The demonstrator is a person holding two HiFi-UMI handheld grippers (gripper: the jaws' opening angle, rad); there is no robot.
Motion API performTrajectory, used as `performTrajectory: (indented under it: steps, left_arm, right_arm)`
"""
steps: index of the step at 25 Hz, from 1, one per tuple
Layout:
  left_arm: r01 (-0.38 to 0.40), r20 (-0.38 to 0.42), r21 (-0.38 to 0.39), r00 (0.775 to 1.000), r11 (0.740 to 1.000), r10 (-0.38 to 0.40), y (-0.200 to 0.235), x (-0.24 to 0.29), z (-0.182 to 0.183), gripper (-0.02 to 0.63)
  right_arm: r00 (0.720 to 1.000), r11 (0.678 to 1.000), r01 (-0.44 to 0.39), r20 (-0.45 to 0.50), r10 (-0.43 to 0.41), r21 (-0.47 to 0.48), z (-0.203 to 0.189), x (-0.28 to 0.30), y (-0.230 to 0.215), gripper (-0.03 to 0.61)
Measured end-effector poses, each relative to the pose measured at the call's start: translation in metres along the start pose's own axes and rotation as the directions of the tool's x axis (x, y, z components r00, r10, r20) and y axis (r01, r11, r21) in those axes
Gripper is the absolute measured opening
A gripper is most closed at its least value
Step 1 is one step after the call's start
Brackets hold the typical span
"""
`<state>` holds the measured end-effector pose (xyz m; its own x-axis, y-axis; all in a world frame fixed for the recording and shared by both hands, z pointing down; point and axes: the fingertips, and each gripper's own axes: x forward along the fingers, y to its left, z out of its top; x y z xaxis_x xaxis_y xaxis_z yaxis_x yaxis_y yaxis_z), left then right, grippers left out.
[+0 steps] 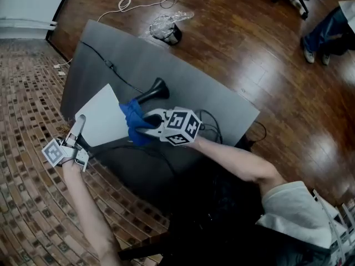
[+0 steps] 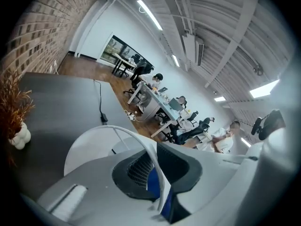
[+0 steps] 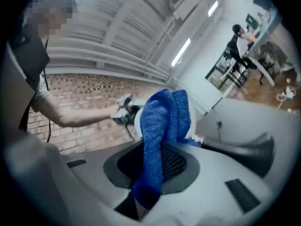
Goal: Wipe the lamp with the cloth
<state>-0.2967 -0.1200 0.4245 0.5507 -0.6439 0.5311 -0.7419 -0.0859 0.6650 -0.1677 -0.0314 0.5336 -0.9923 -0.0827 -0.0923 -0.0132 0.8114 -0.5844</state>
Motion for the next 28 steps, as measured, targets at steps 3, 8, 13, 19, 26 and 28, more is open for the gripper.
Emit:
performTrajectory:
  steps: [3,8,13,19,26,28]
  left_arm:
    - [0.037,0.005,0.002,0.999,0.999,-0.037,-0.003,-0.005,-0.004,0.028]
    - [0.106,-0.015,0.076,0.994,0.991,-0.105,-0.013,-0.014,-0.013,0.025]
    - [0.156,-0.032,0.113,0.988,0.981,-0.154,-0.017,-0.017,-0.019,0.022]
    - [0.207,-0.056,0.148,0.978,0.967,-0.201,-0.027,-0.022,-0.028,0.018]
    - [0.21,-0.061,0.196,0.978,0.958,-0.202,-0.03,-0.016,-0.033,0.02]
    - [0.226,-0.068,0.226,0.974,0.948,-0.216,-0.032,-0.013,-0.035,0.025]
  right_arm:
    - [0.954,0.992,0.07,-0.297,-0.035,0.105,-0.109,0.019,0.006,0.077]
    - [0.985,0.92,-0.042,0.171,-0.027,0.389,-0.023,-0.009,-0.002,0.077]
    - [0.976,0.926,-0.19,0.16,0.145,0.325,-0.02,0.015,0.004,0.077]
    - [0.994,0.932,-0.019,-0.09,0.055,0.362,-0.094,0.078,-0.042,0.077]
    - [0.992,0.862,-0.053,-0.072,0.103,0.504,-0.098,0.104,-0.06,0.077]
    - [0.985,0.853,-0.131,-0.035,0.172,0.506,-0.089,0.083,-0.039,0.077]
